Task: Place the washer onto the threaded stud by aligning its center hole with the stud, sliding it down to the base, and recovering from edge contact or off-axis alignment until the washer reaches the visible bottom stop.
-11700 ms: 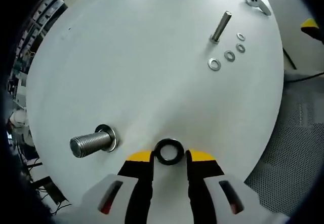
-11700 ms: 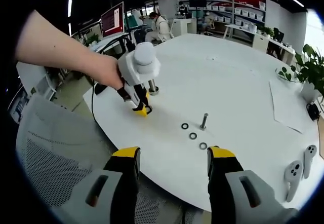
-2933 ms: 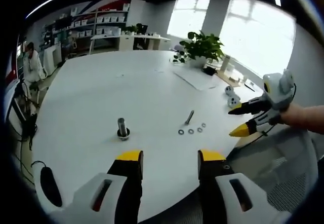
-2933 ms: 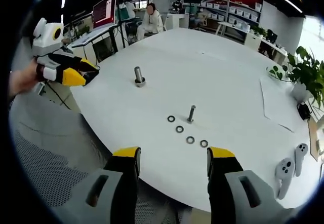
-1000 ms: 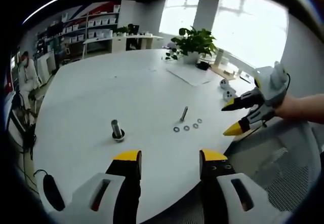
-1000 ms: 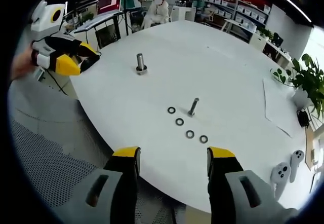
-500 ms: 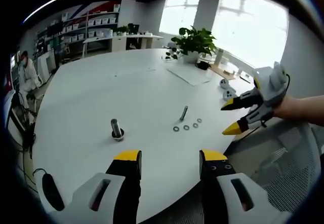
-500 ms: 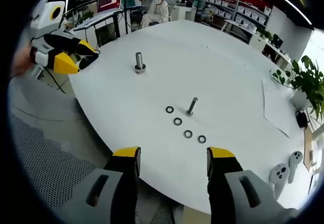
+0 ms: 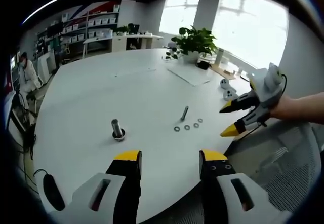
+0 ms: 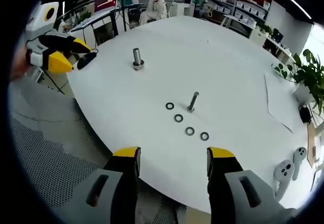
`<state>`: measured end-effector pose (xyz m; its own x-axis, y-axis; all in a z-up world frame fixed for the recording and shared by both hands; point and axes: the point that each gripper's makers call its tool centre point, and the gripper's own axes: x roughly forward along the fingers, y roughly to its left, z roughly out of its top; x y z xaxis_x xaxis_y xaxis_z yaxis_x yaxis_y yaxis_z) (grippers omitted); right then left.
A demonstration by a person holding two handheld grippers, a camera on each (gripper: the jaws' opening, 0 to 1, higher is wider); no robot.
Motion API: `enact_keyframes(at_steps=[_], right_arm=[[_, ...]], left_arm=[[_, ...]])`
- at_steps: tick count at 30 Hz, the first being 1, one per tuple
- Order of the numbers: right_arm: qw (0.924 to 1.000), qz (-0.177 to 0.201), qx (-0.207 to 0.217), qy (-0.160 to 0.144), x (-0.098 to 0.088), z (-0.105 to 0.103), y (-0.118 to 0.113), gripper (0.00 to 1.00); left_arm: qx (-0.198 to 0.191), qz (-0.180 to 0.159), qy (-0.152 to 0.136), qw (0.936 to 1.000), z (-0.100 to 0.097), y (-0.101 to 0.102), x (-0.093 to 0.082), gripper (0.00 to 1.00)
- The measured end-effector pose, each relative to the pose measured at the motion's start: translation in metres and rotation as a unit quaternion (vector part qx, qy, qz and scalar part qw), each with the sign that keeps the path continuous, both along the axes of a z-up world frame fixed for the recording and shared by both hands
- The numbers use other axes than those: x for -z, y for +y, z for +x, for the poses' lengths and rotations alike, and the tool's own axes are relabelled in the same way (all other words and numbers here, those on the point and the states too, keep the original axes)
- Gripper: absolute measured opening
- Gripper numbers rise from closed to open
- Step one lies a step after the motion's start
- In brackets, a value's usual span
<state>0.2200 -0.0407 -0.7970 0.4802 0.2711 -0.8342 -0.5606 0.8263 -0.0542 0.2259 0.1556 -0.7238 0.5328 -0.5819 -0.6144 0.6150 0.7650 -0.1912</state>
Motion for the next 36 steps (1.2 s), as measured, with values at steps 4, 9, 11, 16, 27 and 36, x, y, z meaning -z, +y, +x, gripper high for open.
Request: enact_keyframes(at_steps=[4,9,11,16,27,36], right_arm=[[0.9999,-0.009,-0.008,0.003,0.004,0.001,0.0,0.55],[0.9999,-0.008,-0.001,0.009,0.011,0.006,-0.003,0.55],[0.9999,-0.006,0.0,0.012,0.014,0.008,-0.002,0.55],[0.9999,-0.003,0.003,0.016,0.02,0.013,-0.001,0.53],[0.9994,0.005,0.023,0.026,0.031,0.022,-0.009,0.53],[0.9979,0.032,0.049,0.028,0.04,0.031,-0.013,0.52]], left_arm=[[0.001,-0.001,-0.006,1.0,0.001,-0.002,-0.003,0.44],[0.008,0.006,-0.006,0.9999,-0.001,-0.003,-0.001,0.44],[0.009,0.005,-0.006,0.9999,-0.001,-0.003,-0.001,0.44],[0.01,0.008,-0.006,0.9999,-0.002,-0.002,0.0,0.44],[0.009,0.015,-0.001,0.9998,-0.002,0.0,0.004,0.44],[0.016,0.026,0.011,0.9995,-0.004,-0.001,0.012,0.43]])
